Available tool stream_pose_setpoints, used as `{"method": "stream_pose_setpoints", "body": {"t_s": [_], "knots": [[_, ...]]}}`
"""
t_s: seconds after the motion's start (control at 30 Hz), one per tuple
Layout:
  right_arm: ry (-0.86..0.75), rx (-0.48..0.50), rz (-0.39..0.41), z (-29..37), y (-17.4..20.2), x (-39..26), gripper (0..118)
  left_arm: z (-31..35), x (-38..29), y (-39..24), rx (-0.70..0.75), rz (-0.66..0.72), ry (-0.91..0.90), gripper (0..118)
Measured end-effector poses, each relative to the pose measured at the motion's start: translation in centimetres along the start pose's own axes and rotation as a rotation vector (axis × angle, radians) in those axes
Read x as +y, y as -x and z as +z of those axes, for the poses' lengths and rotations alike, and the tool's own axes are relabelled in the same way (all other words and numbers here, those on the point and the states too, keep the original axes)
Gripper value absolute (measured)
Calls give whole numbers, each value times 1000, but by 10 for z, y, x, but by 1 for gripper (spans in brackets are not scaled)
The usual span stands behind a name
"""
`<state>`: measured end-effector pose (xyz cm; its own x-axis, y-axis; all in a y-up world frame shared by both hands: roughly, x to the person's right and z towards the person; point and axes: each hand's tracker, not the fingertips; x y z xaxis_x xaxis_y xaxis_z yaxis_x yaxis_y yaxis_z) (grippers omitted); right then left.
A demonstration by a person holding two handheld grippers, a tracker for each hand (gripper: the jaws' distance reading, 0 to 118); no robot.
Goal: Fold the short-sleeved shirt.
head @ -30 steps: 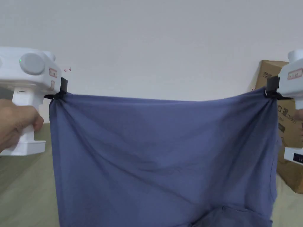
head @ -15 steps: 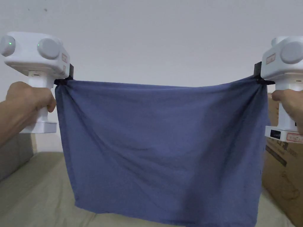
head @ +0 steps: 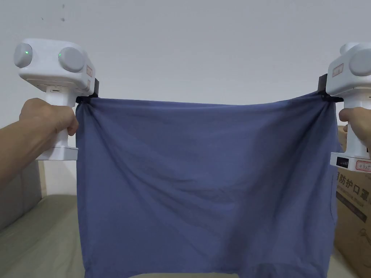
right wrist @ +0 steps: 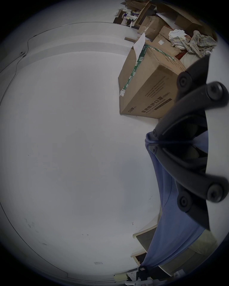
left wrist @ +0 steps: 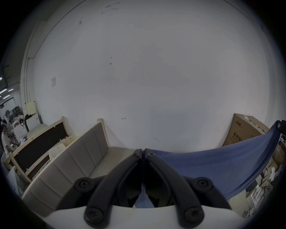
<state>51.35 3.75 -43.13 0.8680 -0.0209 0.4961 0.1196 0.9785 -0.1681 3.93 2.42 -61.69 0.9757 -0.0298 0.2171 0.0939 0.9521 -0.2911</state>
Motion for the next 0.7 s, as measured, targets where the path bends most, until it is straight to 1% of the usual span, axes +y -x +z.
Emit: {"method": "stream_pose_setpoints", "body": {"t_s": [0.07,0.2,0.3,0.37,0.4,0.5,0.57,0.63,0.7], "knots": [[-5,-6,-5,5,1,-11,1,-1,-9,1,-13,4,2,1],[27,17,1,7,-2,-37,1,-1,-34,4,-35,27,23,2],[50,40,15,18,-7,-68,1,5,-65,4,-54,-13,46,1],[70,53,13,30,-13,-93,1,11,-90,8,-73,-29,71,1],[82,70,-6,39,-18,-109,1,15,-104,10,-86,-30,88,2],[133,101,-12,64,-27,-152,1,30,-146,16,-109,-4,128,1],[179,141,-31,80,-36,-184,1,47,-179,21,-124,-8,139,1],[208,135,-55,101,-46,-223,1,66,-220,22,-151,-24,166,1],[244,160,-47,125,-55,-263,1,79,-260,28,-188,-35,201,1]]}}
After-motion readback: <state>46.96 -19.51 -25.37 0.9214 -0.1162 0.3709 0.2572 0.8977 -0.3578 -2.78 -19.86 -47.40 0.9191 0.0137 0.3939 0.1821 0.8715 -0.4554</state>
